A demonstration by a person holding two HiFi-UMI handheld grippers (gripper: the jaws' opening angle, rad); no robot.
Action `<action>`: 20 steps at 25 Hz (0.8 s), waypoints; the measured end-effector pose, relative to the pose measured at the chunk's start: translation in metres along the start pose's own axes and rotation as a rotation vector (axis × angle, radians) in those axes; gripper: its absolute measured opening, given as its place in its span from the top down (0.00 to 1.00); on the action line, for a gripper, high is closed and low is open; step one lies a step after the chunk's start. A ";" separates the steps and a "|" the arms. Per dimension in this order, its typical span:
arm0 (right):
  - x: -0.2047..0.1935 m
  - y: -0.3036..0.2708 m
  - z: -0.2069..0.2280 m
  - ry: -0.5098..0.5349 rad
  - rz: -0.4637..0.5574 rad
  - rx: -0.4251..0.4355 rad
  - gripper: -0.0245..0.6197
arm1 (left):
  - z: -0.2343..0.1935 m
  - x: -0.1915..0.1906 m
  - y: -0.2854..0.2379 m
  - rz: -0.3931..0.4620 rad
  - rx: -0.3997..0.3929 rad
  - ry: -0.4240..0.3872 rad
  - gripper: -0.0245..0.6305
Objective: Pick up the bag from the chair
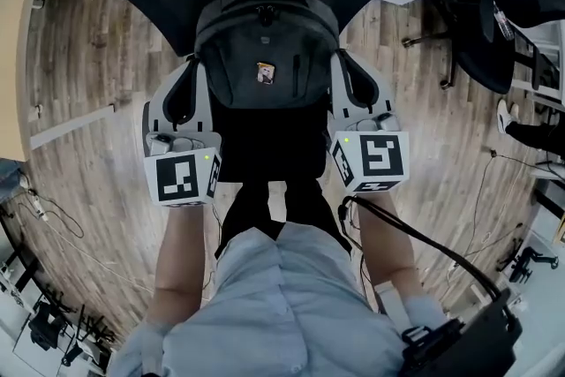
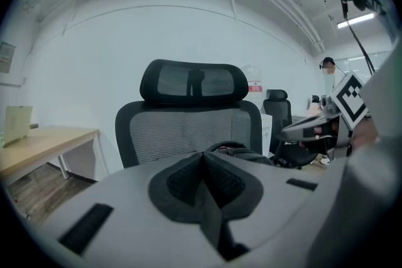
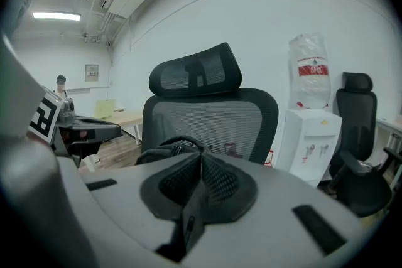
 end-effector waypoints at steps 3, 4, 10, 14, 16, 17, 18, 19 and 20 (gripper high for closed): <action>-0.005 -0.012 0.007 0.008 -0.025 0.032 0.92 | 0.002 -0.005 -0.017 -0.042 -0.023 0.003 0.89; -0.007 -0.016 0.008 0.015 -0.034 0.045 0.84 | 0.003 -0.006 -0.023 -0.054 -0.033 0.004 0.75; -0.013 -0.039 0.018 0.047 -0.071 0.096 0.52 | -0.002 -0.011 -0.053 -0.099 -0.062 -0.014 0.44; -0.018 -0.048 0.026 0.064 -0.101 0.108 0.42 | -0.003 -0.011 -0.063 -0.107 -0.090 -0.020 0.39; -0.020 -0.052 0.037 0.070 -0.113 0.098 0.40 | 0.000 -0.009 -0.070 -0.108 -0.097 -0.022 0.38; -0.021 -0.055 0.044 0.071 -0.118 0.095 0.40 | 0.004 -0.008 -0.076 -0.110 -0.099 -0.025 0.38; -0.021 -0.058 0.051 0.073 -0.122 0.095 0.39 | 0.008 -0.006 -0.083 -0.112 -0.102 -0.028 0.38; -0.022 -0.061 0.057 0.076 -0.127 0.098 0.38 | 0.011 -0.005 -0.088 -0.113 -0.105 -0.031 0.37; -0.022 -0.063 0.061 0.079 -0.133 0.101 0.38 | 0.014 -0.003 -0.091 -0.114 -0.110 -0.035 0.37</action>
Point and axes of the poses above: the fingertips, and each gripper's own axes: y backward along the fingers, z to its right, x out of its top, the point moved 7 cm from there along y, backward along the fingers, and after that the axes turned 14 degrees about -z, right-handed, at the moved point
